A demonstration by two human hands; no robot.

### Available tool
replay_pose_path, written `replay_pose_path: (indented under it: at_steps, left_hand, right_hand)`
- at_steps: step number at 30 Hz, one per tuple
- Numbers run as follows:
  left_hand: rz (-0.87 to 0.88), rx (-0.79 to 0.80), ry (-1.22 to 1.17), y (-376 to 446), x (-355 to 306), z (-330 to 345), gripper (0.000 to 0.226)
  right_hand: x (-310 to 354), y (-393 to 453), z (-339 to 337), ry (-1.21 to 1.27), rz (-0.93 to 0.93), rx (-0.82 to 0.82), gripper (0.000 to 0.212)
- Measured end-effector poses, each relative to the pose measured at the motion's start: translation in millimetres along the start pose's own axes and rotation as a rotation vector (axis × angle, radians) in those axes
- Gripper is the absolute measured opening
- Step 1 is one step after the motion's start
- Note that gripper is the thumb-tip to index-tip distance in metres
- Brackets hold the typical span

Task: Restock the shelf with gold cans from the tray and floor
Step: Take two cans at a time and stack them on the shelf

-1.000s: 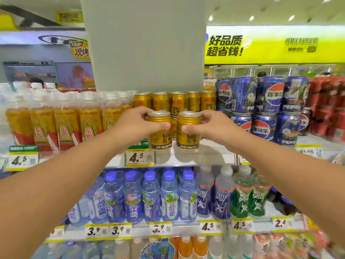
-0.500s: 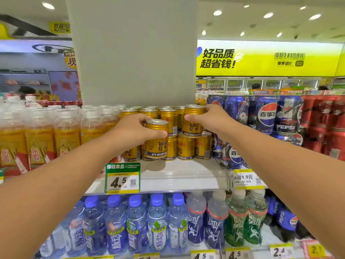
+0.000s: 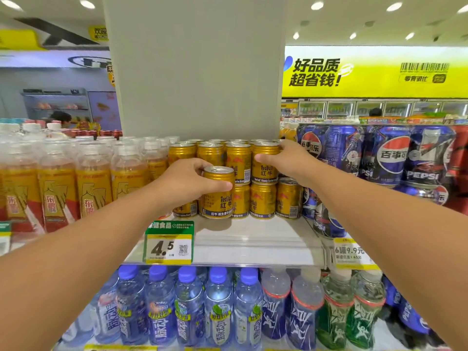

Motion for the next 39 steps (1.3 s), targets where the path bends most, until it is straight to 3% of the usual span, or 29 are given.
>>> replay_pose_path:
  at_steps: [8,11,14,17,20,22,24,29,32,36,39]
  left_hand:
    - [-0.008,0.014,-0.001,8,7,7,0.073]
    - [-0.016,0.021,0.000,9,9,11,0.073]
    - [-0.032,0.022,-0.019,8,10,13,0.077]
    - [-0.034,0.017,-0.044,8,7,15,0.074]
    - [-0.023,0.011,-0.046,7,2,18,0.070]
    - [-0.015,-0.007,-0.050,6,-1,20,0.068]
    - [-0.012,-0.015,-0.068,6,-4,22,0.065]
    - [0.001,0.043,-0.142,2,-3,28,0.078]
    - [0.053,0.018,-0.006,-5,-6,27,0.081]
    - [0.085,0.028,0.337,-20,-5,21,0.095]
    - [0.057,0.091,0.510,-30,2,18,0.095]
  right_hand:
    - [-7,-8,3,-0.019,0.067,0.013,0.071]
    - [-2,-25,-6,-0.076,0.060,-0.147,0.071]
    - [11,-51,-6,-0.085,-0.080,-0.277,0.063]
    - [12,-66,18,-0.100,-0.066,-0.078,0.056]
    - [-3,-74,55,-0.073,0.090,0.287,0.091]
    - [-7,-75,69,-0.031,0.097,0.349,0.103]
    - [-6,-76,75,0.030,0.058,0.313,0.097]
    - [6,-79,77,0.127,-0.017,0.247,0.060]
    - [9,-78,71,0.124,-0.020,0.214,0.054]
    - [9,-78,55,0.087,0.030,0.099,0.092]
    - [11,-81,36,0.125,0.049,-0.030,0.097]
Point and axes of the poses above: each hand's wrist, its own y-axis towards the middle knuckle, its own z-axis out of the palm, x = y × z, the point moved 6 cm from there along y, towards the middle knuckle, and after that the axes turned 5 degrees about x, right-handed, at the moved point
